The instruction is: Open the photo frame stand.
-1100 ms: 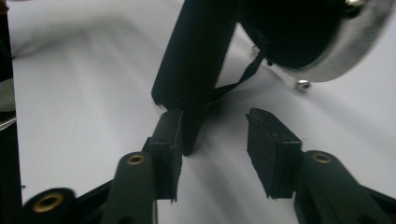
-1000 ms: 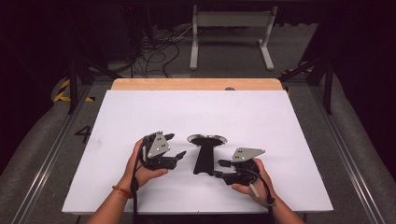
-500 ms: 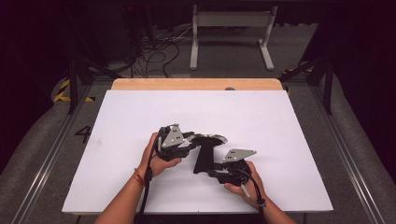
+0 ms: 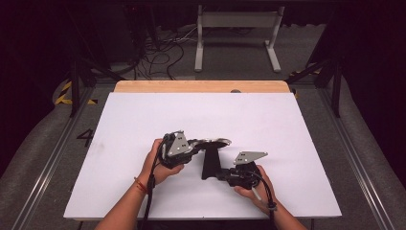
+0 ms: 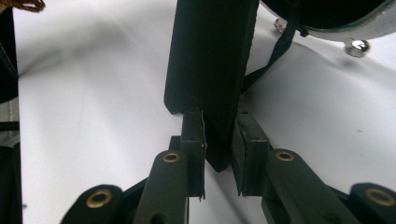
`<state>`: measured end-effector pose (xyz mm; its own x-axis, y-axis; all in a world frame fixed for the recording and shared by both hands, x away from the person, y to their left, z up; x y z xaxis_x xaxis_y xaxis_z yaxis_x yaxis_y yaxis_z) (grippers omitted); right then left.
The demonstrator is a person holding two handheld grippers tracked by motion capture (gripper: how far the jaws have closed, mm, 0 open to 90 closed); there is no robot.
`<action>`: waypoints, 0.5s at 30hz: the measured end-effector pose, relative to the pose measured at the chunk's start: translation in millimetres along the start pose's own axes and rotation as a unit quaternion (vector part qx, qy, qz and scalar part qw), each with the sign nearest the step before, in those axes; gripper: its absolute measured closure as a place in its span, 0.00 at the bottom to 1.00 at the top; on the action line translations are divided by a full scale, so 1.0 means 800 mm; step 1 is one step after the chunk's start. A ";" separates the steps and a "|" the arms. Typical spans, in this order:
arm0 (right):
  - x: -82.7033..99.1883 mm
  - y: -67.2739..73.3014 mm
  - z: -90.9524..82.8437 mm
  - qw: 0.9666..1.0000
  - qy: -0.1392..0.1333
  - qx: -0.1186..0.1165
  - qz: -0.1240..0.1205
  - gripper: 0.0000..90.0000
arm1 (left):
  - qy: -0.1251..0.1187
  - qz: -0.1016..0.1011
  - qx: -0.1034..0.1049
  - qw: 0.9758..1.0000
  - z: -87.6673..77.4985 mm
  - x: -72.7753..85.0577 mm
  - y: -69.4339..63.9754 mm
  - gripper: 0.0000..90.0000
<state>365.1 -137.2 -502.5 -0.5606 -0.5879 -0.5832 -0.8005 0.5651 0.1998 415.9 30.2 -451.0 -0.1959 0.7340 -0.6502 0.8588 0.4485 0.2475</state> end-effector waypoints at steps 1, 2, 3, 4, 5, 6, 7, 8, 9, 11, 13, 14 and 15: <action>0.002 -0.001 -0.001 1.000 0.000 0.002 -0.001 0.86 | 0.001 0.000 -0.001 1.000 0.000 -0.001 -0.001 0.79; 0.002 -0.001 -0.002 1.000 0.001 0.002 0.000 0.85 | -0.001 0.000 -0.002 1.000 0.001 -0.001 -0.001 0.79; 0.003 -0.002 -0.002 1.000 0.002 0.003 0.001 0.85 | -0.002 0.000 -0.004 1.000 0.001 -0.002 -0.002 0.79; 0.003 -0.004 -0.002 1.000 0.002 0.005 0.006 0.85 | -0.002 0.000 -0.004 1.000 0.001 -0.002 -0.002 0.78; 0.003 -0.004 -0.002 1.000 0.002 0.005 0.006 0.85 | -0.004 -0.004 -0.009 1.000 0.002 -0.003 -0.001 0.78; 0.004 -0.005 -0.002 1.000 0.003 0.004 0.009 0.85 | -0.003 -0.012 -0.014 1.000 0.004 -0.002 0.000 0.75; 0.004 -0.006 -0.002 1.000 0.002 0.005 0.010 0.84 | -0.005 -0.015 -0.016 1.000 0.004 -0.002 0.001 0.73; 0.005 -0.006 -0.003 1.000 0.002 0.006 0.010 0.84 | -0.008 -0.020 -0.013 1.000 0.004 0.000 0.002 0.72; 0.005 -0.007 -0.004 1.000 0.003 0.009 0.008 0.84 | -0.011 -0.019 -0.009 1.000 0.005 0.001 0.002 0.71; 0.006 -0.006 -0.004 1.000 0.005 0.014 0.007 0.84 | -0.014 -0.019 -0.007 1.000 0.006 0.002 0.002 0.72; 0.005 -0.006 -0.004 1.000 0.004 0.016 0.007 0.84 | -0.019 -0.021 -0.003 1.000 0.008 0.002 0.002 0.72; 0.005 -0.006 -0.004 1.000 0.005 0.017 0.006 0.84 | -0.019 -0.019 -0.001 1.000 0.009 0.002 0.000 0.74; 0.005 -0.006 -0.005 1.000 0.006 0.020 0.004 0.84 | -0.017 -0.016 -0.005 1.000 0.010 0.002 -0.001 0.76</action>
<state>365.7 -144.4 -503.0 -0.5701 -0.5897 -0.5720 -0.7867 0.5926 0.1731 418.7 26.7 -457.9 -0.2068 0.7019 -0.6816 0.8473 0.4768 0.2339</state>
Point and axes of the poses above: each handheld gripper's, and its own axes: z roughly forward along the jaws, x roughly out of its underside, y roughly to its left, the point moved 7 cm from there along z, roughly forward along the jaws, and after that the axes turned 15 degrees about y, right-handed, at the moved point
